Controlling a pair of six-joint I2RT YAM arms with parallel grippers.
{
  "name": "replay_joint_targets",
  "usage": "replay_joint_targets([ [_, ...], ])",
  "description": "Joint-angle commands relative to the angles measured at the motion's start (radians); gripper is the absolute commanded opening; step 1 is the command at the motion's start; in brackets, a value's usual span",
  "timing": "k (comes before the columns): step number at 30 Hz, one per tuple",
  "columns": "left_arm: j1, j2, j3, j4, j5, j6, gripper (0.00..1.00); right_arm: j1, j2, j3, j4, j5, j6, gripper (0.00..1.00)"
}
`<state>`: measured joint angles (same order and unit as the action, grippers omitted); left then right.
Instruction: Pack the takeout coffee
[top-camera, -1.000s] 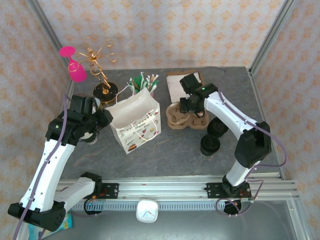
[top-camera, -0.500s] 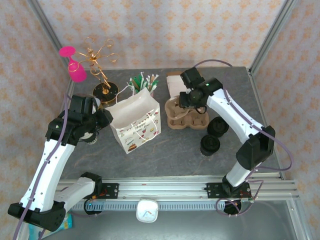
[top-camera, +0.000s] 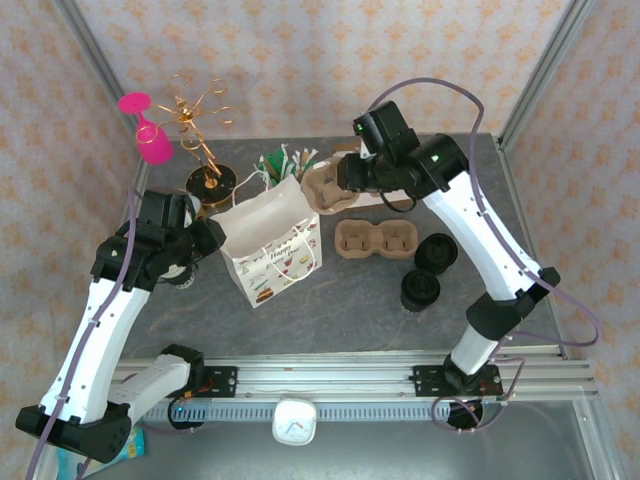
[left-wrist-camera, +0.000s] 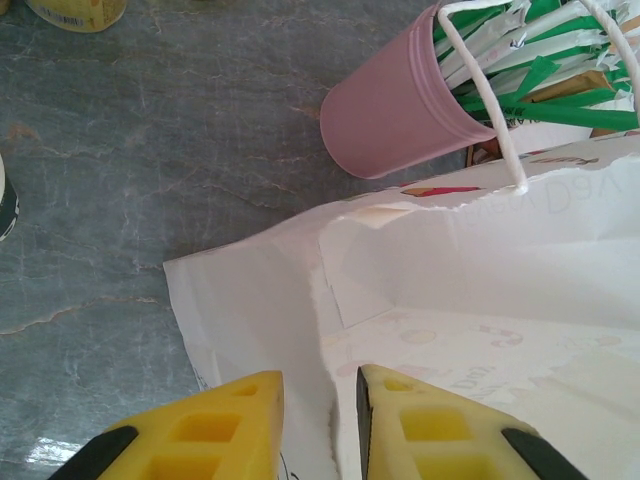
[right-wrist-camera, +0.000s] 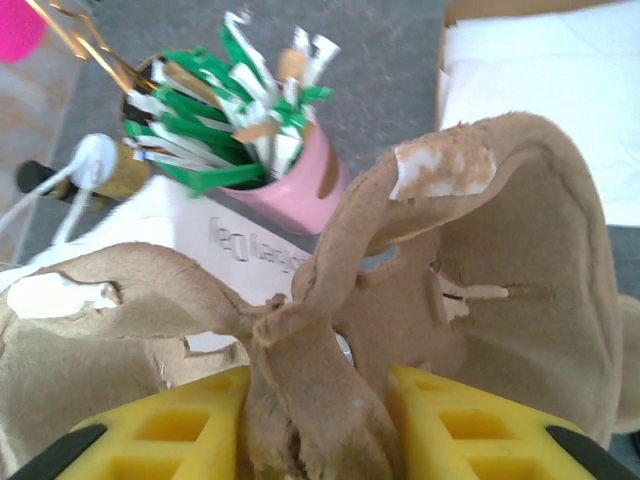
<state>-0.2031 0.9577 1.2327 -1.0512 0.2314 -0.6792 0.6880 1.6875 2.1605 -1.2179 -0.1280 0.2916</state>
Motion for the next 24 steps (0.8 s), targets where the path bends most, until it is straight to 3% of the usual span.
replay_joint_targets([
  [1,-0.007,-0.011,0.013,0.016,0.012,0.013,0.27,0.026,0.042,0.093,-0.091,0.006,0.024,0.37],
  [11,-0.007,-0.024,-0.01,0.031,0.01,0.012,0.23,0.131,0.153,0.252,-0.028,-0.12,0.054,0.36],
  [24,-0.007,-0.023,-0.033,0.045,0.017,0.011,0.17,0.219,0.2,0.274,0.098,-0.221,0.085,0.36],
])
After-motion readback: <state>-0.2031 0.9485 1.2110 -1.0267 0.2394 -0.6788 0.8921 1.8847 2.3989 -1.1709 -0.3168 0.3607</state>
